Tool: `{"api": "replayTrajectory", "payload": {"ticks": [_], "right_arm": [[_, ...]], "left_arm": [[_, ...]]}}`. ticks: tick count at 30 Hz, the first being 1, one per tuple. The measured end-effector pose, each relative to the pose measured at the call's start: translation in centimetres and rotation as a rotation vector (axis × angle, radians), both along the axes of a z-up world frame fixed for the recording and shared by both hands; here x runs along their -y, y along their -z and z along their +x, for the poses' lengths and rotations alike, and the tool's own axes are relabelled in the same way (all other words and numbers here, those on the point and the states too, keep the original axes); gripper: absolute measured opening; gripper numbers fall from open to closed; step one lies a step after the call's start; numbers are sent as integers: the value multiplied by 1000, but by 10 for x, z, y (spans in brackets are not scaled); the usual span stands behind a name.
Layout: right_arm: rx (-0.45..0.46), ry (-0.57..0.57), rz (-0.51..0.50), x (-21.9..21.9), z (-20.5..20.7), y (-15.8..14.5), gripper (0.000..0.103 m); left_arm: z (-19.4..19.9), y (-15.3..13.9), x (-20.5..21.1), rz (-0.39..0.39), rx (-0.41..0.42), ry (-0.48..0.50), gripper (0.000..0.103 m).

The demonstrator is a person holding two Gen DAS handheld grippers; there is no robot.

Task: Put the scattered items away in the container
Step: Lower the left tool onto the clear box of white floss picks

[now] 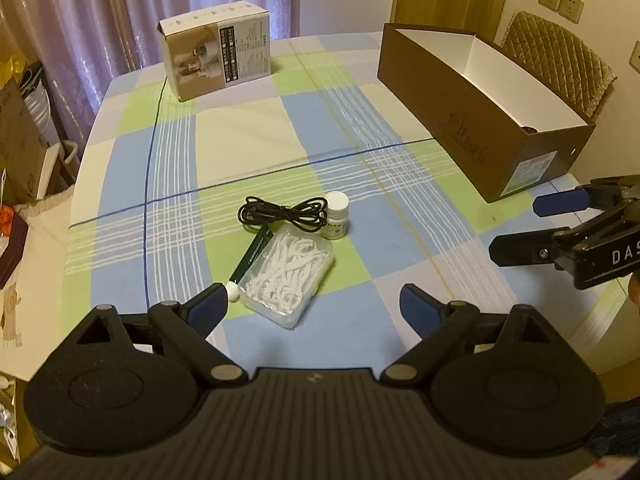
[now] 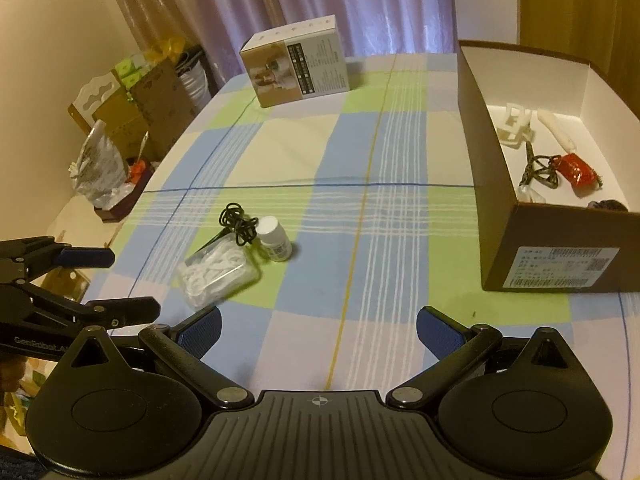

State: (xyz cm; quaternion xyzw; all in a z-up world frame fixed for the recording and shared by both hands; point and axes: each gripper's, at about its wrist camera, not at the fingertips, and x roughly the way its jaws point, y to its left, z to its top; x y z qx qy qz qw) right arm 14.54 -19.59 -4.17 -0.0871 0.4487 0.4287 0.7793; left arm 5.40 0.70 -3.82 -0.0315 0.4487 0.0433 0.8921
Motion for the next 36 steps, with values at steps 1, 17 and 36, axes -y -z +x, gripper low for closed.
{"api": "replayTrajectory", "payload": {"ticks": [1, 17, 36], "right_arm": [[0, 1, 2, 1, 1, 1, 101], [2, 12, -54, 3, 18, 18, 101], [-26, 91, -105, 21, 36, 28, 101]], "left_arm": [[1, 2, -1, 1, 1, 3, 90], [25, 37, -7, 39, -20, 102, 86], [78, 84, -20, 71, -105, 266, 55]]}}
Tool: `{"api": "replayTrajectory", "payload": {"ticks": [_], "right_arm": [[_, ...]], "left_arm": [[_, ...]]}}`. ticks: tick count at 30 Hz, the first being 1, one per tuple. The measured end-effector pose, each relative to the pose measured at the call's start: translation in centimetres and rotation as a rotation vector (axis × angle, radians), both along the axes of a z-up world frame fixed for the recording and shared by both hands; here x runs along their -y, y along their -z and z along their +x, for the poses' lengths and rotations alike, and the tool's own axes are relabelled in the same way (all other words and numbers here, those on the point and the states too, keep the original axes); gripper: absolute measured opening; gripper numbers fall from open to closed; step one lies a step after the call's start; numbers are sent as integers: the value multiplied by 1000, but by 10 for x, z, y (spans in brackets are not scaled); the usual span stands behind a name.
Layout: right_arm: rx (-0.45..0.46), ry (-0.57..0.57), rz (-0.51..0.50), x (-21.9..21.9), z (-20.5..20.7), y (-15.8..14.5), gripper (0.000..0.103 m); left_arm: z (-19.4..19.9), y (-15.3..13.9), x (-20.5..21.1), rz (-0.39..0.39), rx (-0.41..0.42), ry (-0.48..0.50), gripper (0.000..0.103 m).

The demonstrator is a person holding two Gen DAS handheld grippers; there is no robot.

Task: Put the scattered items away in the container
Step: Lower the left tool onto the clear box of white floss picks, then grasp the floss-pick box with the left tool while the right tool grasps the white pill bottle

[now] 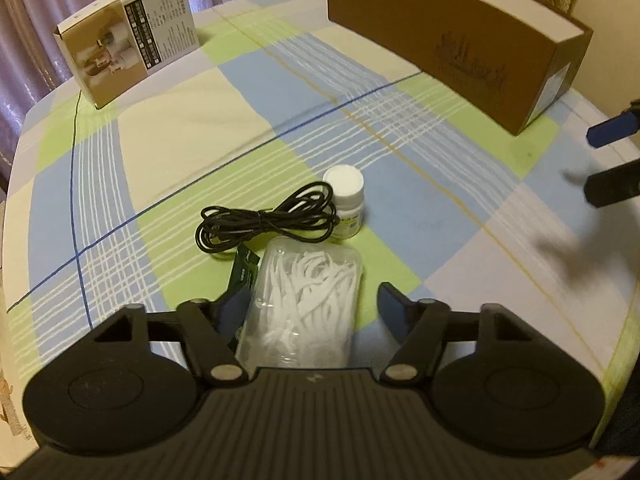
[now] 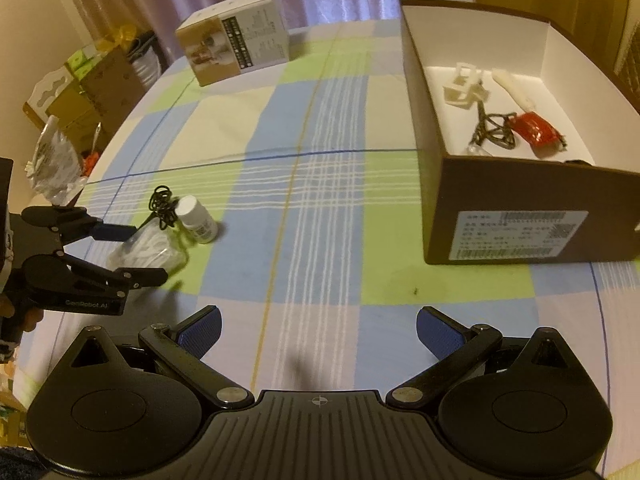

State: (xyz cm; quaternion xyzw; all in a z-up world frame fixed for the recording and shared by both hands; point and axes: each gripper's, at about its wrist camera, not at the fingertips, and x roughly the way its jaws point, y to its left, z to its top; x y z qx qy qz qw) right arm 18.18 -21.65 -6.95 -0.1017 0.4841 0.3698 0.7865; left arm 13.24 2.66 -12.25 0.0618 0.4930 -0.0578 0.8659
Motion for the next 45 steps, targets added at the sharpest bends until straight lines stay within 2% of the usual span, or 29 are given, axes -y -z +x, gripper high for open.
{"api": "replayTrajectory", "payload": {"ticks": [1, 10, 24, 34, 39, 41, 42, 45], "right_arm": [[-2, 4, 0, 1, 0, 0, 101], [-10, -5, 1, -3, 4, 2, 101], [-28, -107, 5, -28, 1, 10, 101], [-17, -251, 32, -63, -10, 17, 101], [73, -322, 73, -87, -15, 19, 100], [106, -340, 99, -96, -17, 19, 88], [116, -349, 111, -101, -17, 19, 77], [133, -352, 129, -116, -15, 23, 67]], "left_arm": [[-1, 1, 0, -7, -7, 2, 51], [-28, 0, 13, -76, -53, 9, 51], [-38, 7, 21, -85, -62, -71, 52], [-75, -4, -13, -85, -70, -244, 52], [-81, -12, -39, -81, -55, -357, 52], [-80, -16, -47, -81, -44, -394, 52], [-80, -18, -51, -80, -38, -410, 52], [-78, -21, -60, -81, -30, -444, 52]]}}
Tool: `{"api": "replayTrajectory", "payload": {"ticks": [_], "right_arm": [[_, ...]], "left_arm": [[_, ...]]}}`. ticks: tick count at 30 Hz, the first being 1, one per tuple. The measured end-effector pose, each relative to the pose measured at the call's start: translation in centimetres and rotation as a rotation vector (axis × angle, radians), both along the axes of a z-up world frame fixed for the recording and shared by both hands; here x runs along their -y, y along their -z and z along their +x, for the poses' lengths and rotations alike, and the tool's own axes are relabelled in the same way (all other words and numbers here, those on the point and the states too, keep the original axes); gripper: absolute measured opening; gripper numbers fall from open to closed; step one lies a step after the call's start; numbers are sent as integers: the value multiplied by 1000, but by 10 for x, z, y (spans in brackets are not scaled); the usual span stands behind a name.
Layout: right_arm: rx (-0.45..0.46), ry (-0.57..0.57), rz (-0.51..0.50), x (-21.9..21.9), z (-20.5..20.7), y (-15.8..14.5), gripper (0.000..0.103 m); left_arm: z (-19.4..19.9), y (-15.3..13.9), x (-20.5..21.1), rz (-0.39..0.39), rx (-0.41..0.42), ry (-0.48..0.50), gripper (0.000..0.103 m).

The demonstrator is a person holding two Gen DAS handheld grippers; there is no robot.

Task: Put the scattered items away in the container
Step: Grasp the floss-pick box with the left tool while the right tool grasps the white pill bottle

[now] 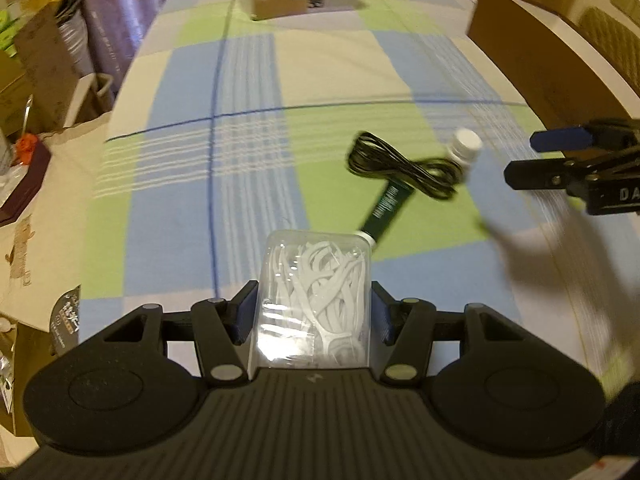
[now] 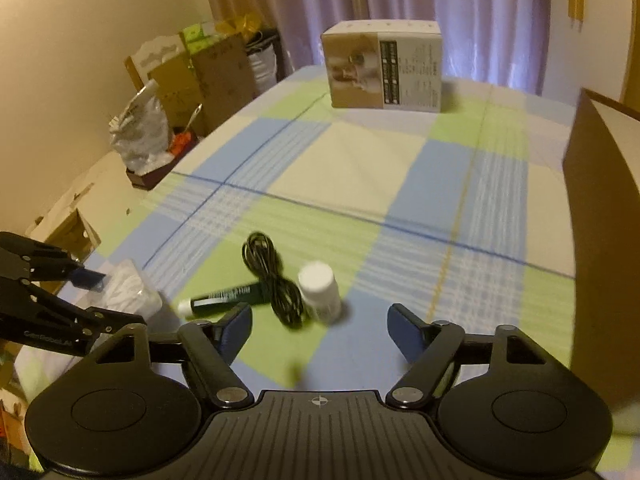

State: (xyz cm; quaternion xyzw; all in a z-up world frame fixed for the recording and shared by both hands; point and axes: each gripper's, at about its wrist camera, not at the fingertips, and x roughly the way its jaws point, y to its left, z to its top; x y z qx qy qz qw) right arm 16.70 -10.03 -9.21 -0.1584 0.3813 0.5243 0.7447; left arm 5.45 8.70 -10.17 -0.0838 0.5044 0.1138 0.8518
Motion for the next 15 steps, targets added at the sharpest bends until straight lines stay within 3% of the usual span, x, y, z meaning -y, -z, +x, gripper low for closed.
{"api": "replayTrajectory", "payload": {"ticks": [1, 4, 12, 14, 15], "right_arm": [[16, -1, 4, -5, 0, 1, 60], [47, -10, -13, -19, 3, 8, 51], [77, -47, -29, -36, 4, 20, 41], [86, -50, -45, -39, 5, 24, 34], [90, -51, -53, -40, 5, 26, 26]], "left_arm": [[1, 0, -3, 0, -1, -10, 52], [5, 5, -9, 2, -16, -42, 52], [8, 6, -17, -4, -25, -76, 52], [8, 5, -18, -1, -28, -77, 52], [8, 5, -18, -1, -28, -78, 52]]}}
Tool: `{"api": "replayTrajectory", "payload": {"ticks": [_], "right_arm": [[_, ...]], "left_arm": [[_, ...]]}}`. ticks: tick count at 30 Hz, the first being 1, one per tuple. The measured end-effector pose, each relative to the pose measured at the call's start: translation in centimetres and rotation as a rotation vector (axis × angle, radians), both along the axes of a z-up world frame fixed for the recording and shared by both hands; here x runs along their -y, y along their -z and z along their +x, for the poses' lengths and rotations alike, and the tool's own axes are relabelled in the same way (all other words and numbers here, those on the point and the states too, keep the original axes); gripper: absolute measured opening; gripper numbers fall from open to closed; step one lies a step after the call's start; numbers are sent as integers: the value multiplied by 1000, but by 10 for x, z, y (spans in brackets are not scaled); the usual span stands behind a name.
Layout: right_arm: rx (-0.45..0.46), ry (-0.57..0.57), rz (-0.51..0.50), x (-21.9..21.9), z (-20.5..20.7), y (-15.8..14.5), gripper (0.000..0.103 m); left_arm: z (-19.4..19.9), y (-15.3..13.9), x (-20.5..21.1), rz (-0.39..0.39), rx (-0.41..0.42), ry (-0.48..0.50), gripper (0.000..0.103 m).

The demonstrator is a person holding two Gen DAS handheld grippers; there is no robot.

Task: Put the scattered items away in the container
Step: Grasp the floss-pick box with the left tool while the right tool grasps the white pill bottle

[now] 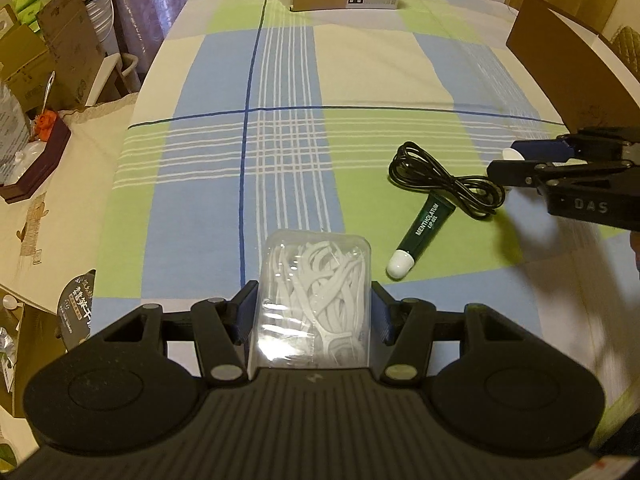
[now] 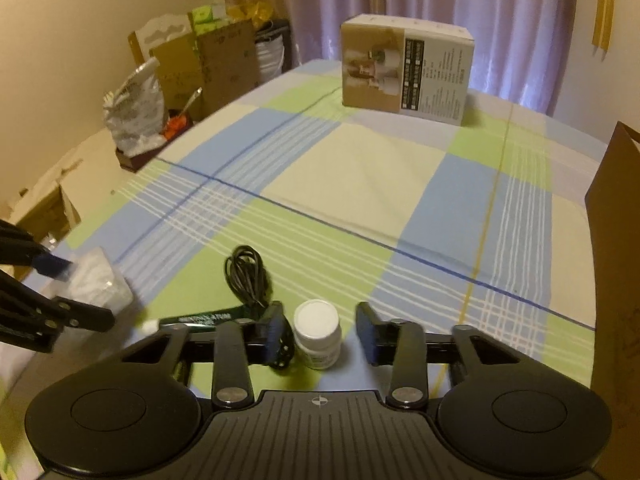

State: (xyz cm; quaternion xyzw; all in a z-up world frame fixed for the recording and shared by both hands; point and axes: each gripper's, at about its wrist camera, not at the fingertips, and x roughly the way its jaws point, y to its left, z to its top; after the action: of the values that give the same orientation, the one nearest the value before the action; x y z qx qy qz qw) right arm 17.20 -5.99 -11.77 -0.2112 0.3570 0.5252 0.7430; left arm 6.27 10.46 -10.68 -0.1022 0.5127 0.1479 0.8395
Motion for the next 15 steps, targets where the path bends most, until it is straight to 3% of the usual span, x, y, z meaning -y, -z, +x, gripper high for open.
{"api": "replayTrajectory", "payload": {"ticks": [9, 15], "right_arm": [[-17, 48, 23, 19, 10, -10, 23], [-34, 84, 23, 58, 13, -26, 23]], "left_arm": [[3, -6, 8, 0, 8, 19, 52], [14, -18, 32, -6, 40, 96, 52]]}}
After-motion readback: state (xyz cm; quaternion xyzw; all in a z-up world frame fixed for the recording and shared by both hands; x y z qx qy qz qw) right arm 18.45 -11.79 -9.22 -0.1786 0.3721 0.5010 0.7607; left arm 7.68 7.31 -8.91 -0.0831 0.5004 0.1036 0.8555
